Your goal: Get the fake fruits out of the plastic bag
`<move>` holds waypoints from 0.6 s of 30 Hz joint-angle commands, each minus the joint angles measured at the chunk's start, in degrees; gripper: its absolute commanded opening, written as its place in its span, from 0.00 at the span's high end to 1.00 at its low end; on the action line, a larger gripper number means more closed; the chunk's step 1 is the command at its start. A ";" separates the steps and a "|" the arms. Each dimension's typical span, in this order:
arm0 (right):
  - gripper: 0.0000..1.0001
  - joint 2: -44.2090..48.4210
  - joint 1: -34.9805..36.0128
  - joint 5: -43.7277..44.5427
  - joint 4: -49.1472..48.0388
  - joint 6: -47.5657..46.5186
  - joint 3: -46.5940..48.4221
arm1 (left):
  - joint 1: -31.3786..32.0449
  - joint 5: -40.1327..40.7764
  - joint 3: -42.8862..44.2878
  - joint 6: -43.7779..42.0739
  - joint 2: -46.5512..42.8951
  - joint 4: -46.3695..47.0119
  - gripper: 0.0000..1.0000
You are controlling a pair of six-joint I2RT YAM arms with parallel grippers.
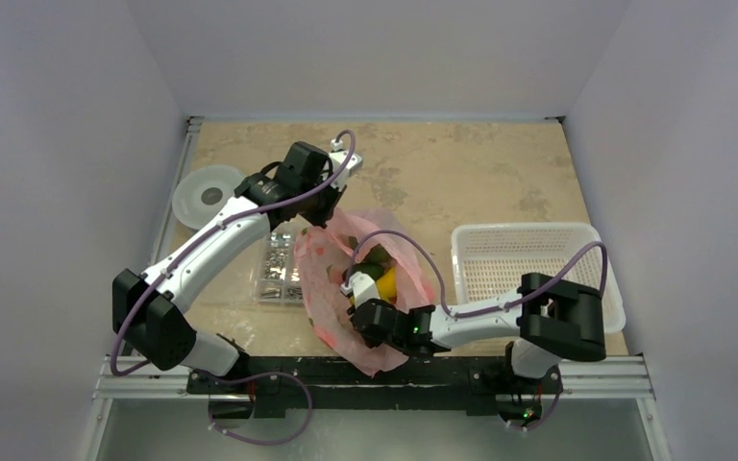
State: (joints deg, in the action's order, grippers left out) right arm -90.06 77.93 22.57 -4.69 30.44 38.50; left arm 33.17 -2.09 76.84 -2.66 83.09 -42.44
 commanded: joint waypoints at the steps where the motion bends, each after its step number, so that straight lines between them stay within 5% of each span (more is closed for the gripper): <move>1: 0.72 0.93 0.21 4.17 4.60 2.26 -0.59 | 0.05 -0.65 0.36 -0.84 0.26 0.96 1.00; 5: 0.55 6.36 0.20 7.09 10.50 2.14 2.19 | 0.05 -0.72 0.78 -0.65 0.71 0.71 1.00; 18: 0.50 14.07 0.12 12.73 16.02 -6.10 9.56 | 0.22 -0.17 0.92 -0.67 0.91 0.19 1.00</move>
State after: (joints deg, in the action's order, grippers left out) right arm -78.35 78.02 31.99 10.20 27.88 45.98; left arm 33.17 -2.13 76.84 -2.66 83.77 -42.57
